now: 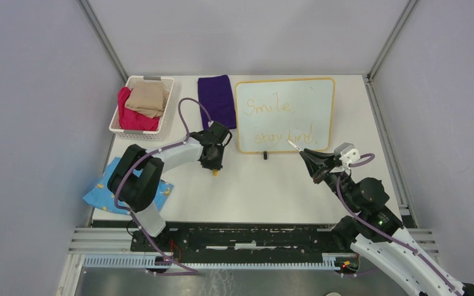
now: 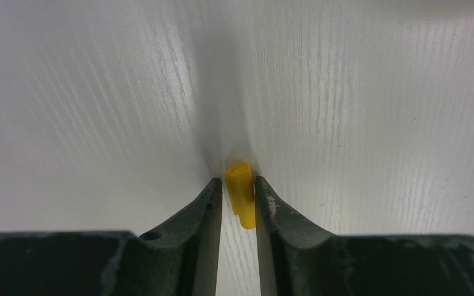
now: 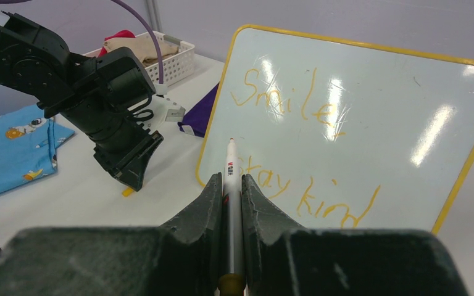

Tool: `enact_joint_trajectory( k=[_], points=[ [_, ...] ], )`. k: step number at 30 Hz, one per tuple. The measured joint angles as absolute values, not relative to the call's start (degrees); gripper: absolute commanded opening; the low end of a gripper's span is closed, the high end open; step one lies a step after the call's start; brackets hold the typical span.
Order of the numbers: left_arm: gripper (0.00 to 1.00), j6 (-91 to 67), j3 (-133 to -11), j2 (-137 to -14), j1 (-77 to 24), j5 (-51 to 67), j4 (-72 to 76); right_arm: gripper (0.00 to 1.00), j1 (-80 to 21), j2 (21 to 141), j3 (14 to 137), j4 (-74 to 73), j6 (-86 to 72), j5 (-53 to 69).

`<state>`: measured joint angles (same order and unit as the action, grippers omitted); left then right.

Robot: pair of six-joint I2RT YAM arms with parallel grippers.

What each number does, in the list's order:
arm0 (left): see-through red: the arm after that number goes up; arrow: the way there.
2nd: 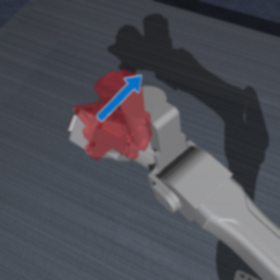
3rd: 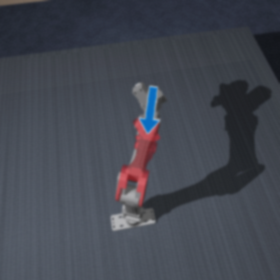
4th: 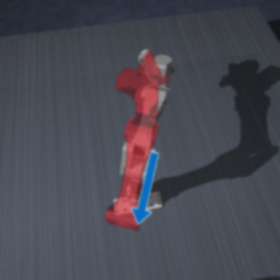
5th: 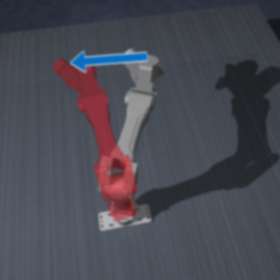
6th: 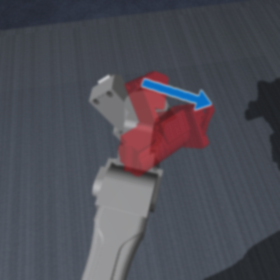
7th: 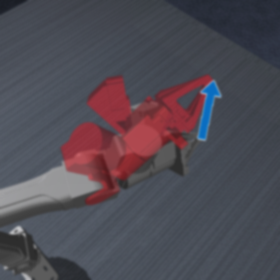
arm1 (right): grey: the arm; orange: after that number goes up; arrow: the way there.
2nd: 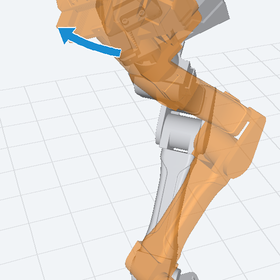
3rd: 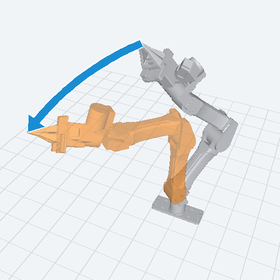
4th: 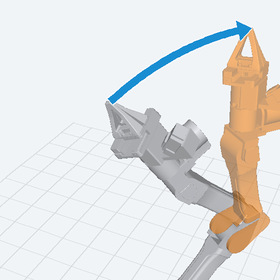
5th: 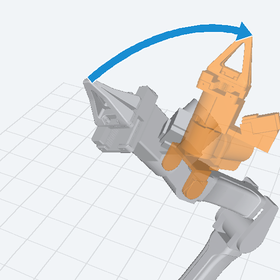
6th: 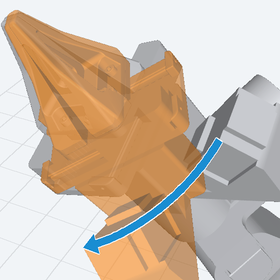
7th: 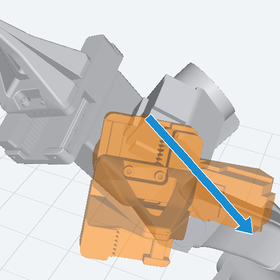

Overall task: Write a sentence on the whiteboard
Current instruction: Close the whiteboard marker at the center of the board.

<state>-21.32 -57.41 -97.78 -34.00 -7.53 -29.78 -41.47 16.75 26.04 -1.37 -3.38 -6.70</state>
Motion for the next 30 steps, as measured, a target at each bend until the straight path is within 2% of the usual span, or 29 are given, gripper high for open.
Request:
enact_joint_trajectory(
  k=[3, 6, 7, 30],
  points=[
    [0.19, -21.3, -57.4, -97.8, -34.0, -7.4, -29.8, 0.00, -41.5, 16.8, 26.0, -1.4, -3.4, -6.7],
    [0.04, -21.3, -57.4, -97.8, -34.1, -7.4, -29.8, 0.00, -41.5, 16.8, 26.1, -1.4, -3.4, -6.7],
    [0.02, -21.3, -57.4, -97.8, -34.2, -7.4, -29.8, 0.00, -41.5, 16.8, 26.2, -1.8, -3.4, -6.7],
    [0.02, -21.4, -54.2, -90.3, -34.5, -7.9, -29.4, 0.00, -41.5, 18.5, 27.2, -3.6, -4.8, -6.8]
  ],
)
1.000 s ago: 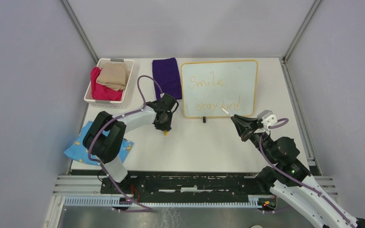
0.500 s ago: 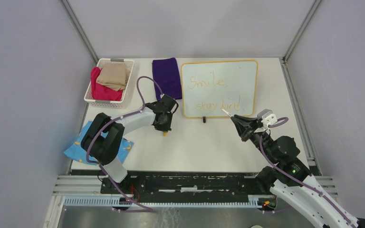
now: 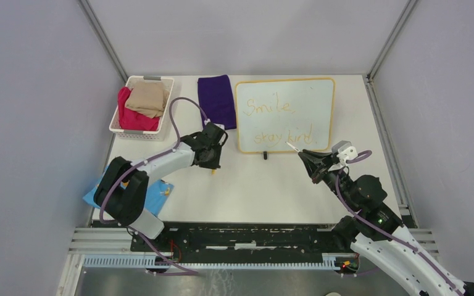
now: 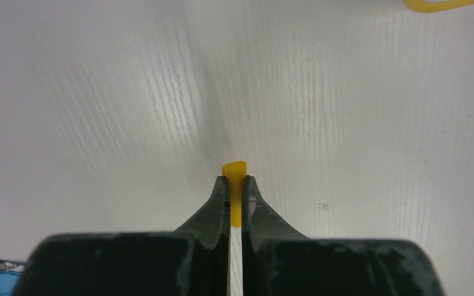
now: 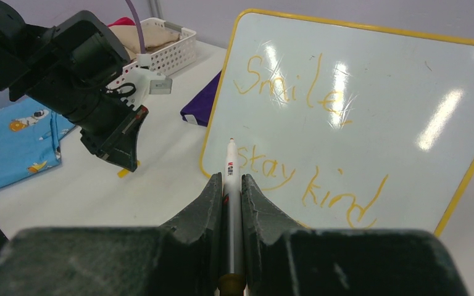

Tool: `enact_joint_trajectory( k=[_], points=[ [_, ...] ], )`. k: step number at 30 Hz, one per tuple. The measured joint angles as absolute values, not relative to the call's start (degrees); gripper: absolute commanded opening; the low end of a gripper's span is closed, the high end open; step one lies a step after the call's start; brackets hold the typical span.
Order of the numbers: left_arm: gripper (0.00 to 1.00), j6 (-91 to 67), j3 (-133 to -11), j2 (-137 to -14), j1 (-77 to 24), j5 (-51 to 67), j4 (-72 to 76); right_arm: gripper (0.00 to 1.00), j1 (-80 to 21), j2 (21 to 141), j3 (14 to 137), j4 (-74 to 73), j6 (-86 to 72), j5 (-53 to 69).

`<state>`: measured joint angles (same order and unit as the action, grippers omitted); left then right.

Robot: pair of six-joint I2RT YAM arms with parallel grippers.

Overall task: Write a sentence on the whiteboard
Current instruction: Close the whiteboard marker at the center of the board.

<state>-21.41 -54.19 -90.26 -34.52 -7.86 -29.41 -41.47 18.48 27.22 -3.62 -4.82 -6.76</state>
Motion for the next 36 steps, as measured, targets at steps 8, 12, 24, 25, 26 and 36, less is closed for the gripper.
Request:
enact_joint_trajectory(
  k=[8, 12, 24, 25, 26, 36],
  points=[
    [0.02, -23.9, -54.2, -77.0, -34.5, -7.9, -26.9, 0.00, -41.5, 19.1, 27.9, -3.9, -5.0, -6.7],
    [0.02, -24.8, -56.6, -69.1, -34.5, -7.0, -24.8, 0.00, -41.5, 22.3, 31.7, -3.8, -3.9, -6.7],
    [0.02, -33.8, -57.5, -57.4, -34.5, 0.2, -10.6, 0.00, -41.5, 36.5, 45.3, 0.9, 1.1, -6.5],
    [0.02, -34.9, -56.9, -56.8, -34.5, 0.6, -9.4, 0.00, -41.8, 37.7, 46.8, 1.3, 1.7, -7.4],
    [0.02, -36.6, -56.0, -56.0, -34.5, 1.1, -7.5, 0.00, -42.4, 39.0, 48.4, 2.0, 2.5, -8.8],
    [0.02, -52.9, -52.1, -53.4, -34.5, 3.2, 10.7, 0.00, -48.0, 47.4, 55.4, 17.8, 8.1, -18.0]
  ],
)
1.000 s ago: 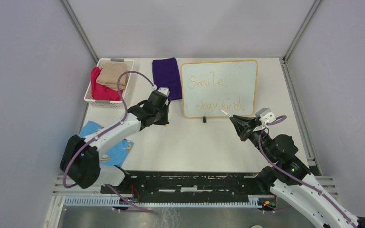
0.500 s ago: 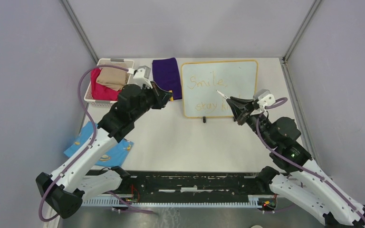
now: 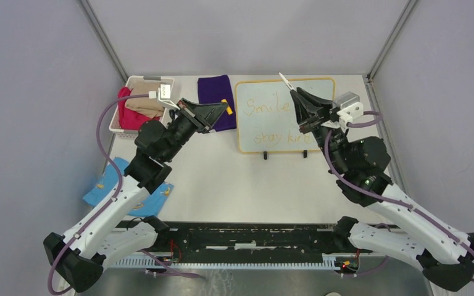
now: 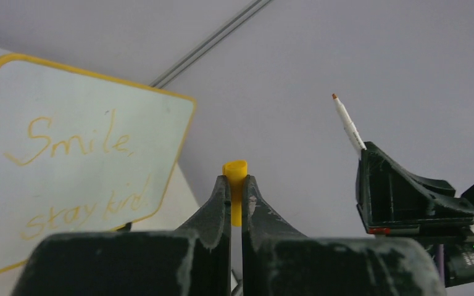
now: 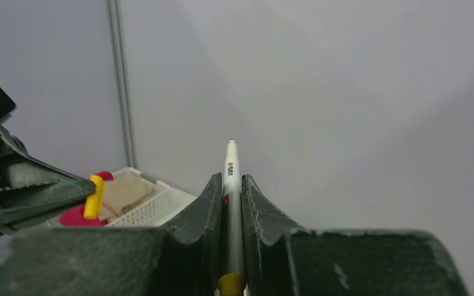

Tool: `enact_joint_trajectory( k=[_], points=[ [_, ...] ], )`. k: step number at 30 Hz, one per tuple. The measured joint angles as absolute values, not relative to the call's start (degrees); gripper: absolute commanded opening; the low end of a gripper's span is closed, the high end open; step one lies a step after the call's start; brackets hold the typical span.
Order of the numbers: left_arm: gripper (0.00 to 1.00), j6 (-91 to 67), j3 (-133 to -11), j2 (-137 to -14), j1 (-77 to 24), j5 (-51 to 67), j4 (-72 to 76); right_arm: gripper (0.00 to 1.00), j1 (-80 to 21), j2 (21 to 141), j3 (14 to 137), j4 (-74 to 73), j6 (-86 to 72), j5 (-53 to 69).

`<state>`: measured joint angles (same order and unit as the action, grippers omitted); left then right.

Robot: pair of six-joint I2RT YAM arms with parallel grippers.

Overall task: Write a sentence on the whiteboard
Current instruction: Close the whiteboard marker at the center of the board.

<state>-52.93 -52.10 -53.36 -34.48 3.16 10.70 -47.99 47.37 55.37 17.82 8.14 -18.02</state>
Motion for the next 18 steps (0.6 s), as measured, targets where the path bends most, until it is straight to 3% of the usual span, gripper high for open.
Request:
enact_joint_trajectory(
  k=[8, 18],
  points=[
    [0.02, -64.2, -50.2, -56.9, -30.9, 4.6, 28.1, 0.00, -56.4, 52.6, 58.8, 31.0, 17.4, -21.6],
    [0.02, -77.6, -50.8, -66.7, -24.2, 12.8, 46.7, 0.00, -64.3, 44.5, 43.0, 40.2, 24.4, -24.7]
  ],
)
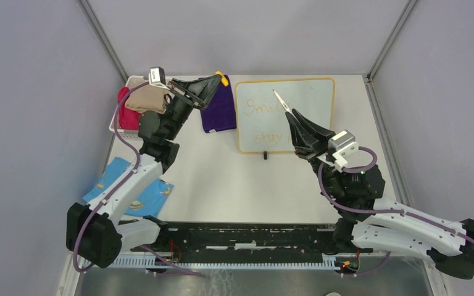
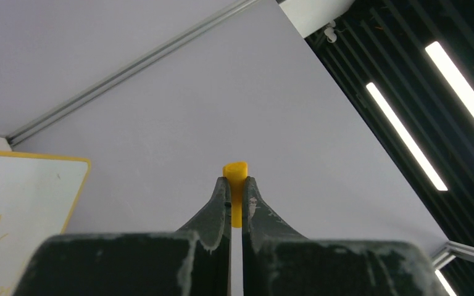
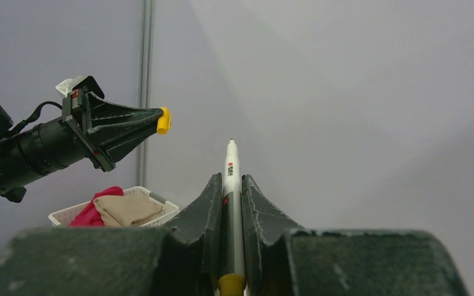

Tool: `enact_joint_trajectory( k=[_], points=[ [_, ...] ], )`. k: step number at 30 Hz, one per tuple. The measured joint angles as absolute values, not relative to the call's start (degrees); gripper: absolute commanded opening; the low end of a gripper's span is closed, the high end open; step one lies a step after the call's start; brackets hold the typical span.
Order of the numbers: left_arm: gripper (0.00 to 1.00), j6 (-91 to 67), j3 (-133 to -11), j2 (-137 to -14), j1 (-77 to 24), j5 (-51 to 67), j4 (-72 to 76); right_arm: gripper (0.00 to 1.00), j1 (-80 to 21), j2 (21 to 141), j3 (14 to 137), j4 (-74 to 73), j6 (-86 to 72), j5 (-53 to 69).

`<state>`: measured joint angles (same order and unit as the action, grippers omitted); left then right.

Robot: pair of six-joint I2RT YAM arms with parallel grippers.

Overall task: Write a sentence on the whiteboard
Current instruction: Close the whiteboard marker at the center of the board.

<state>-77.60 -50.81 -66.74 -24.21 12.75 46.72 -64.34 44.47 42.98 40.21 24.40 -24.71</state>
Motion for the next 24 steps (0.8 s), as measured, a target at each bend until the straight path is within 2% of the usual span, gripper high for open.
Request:
enact_joint_trajectory(
  k=[9, 24],
  points=[
    [0.02, -81.9, -54.3, -67.5, -25.5, 14.8, 49.8, 0.00, -65.9, 44.8, 43.0, 41.6, 21.5, -21.7],
    [0.02, -82.1, -55.9, -64.0, -31.8, 10.5, 43.4, 0.00, -78.2, 51.9, 44.1, 47.8, 27.4, -23.6]
  ],
)
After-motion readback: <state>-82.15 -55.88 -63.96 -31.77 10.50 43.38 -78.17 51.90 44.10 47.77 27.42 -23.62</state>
